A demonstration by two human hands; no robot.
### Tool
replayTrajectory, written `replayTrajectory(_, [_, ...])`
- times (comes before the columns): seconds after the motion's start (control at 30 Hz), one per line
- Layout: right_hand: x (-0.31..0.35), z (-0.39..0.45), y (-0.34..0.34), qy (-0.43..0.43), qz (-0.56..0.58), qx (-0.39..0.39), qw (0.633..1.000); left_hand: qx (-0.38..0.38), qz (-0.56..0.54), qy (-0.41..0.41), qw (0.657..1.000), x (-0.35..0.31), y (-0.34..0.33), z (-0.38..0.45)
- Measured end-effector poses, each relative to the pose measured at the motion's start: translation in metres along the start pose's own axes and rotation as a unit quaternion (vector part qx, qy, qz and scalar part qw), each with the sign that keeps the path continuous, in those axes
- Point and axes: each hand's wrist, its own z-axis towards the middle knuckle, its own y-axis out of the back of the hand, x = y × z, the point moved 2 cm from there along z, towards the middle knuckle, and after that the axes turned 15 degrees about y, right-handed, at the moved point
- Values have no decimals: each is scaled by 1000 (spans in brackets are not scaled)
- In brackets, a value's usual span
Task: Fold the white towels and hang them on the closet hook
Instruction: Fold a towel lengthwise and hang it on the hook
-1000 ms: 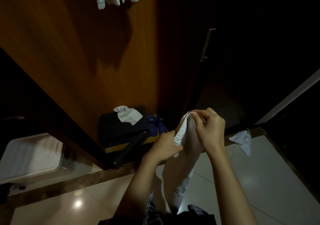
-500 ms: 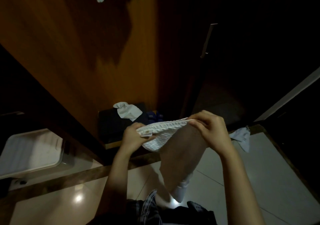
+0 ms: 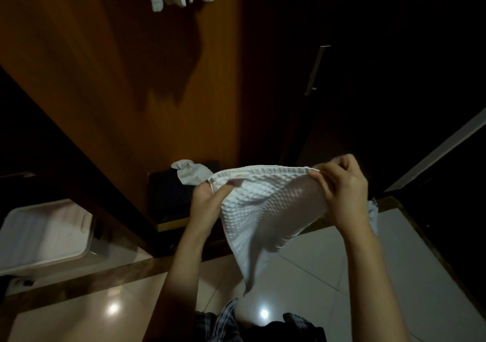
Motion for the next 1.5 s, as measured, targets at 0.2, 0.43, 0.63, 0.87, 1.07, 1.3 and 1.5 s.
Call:
replayTrajectory(0.2, [1, -1, 19, 3, -29, -3, 1000, 49, -105, 5, 993, -24, -24, -17])
replayTrajectory(0.43, [6, 4, 23, -67, -52, 93, 992, 36, -90, -43, 994, -51, -46, -28])
replayTrajectory(0.63, [26, 3, 29, 11, 77, 232, 970, -4, -64, -68, 996, -55, -40, -27])
replayTrajectory(0.87, [49, 6, 18, 26, 134, 364, 921, 8, -64, -68, 996, -54, -31, -27])
replayTrajectory(1.07, [57, 12, 4, 79, 1, 344, 936, 65, -63, -56, 994, -49, -28, -21])
replayTrajectory(1.3, [67, 29, 12, 208, -31, 126, 970, 164, 9, -43, 985, -56, -44, -17])
replayTrajectory(1.5, [49, 33, 17, 126, 32, 75, 989, 226, 33, -5, 973, -57, -62, -18])
